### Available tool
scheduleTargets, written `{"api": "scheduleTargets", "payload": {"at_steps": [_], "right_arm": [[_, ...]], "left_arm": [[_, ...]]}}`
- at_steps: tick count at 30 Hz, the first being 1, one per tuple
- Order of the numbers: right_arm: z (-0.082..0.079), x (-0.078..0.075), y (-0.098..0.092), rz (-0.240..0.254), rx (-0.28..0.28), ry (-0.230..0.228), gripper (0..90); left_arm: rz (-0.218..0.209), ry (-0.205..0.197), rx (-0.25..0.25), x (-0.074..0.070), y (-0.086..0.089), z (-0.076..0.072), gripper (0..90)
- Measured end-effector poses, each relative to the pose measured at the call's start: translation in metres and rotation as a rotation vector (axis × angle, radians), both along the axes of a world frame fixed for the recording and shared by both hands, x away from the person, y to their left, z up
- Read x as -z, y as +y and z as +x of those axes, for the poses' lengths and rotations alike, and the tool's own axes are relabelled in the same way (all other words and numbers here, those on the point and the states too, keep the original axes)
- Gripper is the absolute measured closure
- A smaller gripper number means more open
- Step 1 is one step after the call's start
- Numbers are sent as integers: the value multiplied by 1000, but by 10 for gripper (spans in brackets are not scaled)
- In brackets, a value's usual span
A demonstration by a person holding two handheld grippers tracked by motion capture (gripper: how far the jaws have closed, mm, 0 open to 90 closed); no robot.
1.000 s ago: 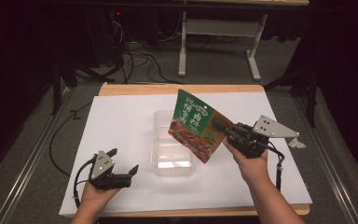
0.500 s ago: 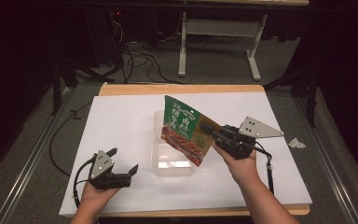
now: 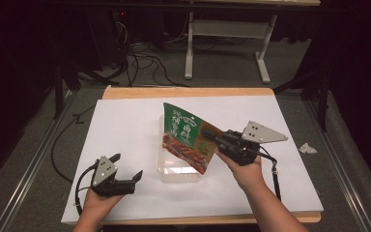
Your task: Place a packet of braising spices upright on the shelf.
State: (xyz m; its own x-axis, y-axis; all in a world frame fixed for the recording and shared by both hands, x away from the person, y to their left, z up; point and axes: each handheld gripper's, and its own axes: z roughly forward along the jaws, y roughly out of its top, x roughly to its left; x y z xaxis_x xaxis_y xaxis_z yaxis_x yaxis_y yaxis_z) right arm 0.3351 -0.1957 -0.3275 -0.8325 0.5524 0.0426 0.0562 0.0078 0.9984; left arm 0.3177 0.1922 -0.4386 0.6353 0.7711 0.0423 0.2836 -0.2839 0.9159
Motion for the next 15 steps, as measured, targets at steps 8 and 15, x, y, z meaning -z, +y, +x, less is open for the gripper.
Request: {"api": "scheduleTargets", "payload": {"at_steps": [8,15], "right_arm": [[0,-1,3,-9,-16,0,900],[1,0,6,-17,-18,6,900]], "left_arm": [[3,0,-1,0,0,1,50],[4,2,2,1,0,1,50]]}}
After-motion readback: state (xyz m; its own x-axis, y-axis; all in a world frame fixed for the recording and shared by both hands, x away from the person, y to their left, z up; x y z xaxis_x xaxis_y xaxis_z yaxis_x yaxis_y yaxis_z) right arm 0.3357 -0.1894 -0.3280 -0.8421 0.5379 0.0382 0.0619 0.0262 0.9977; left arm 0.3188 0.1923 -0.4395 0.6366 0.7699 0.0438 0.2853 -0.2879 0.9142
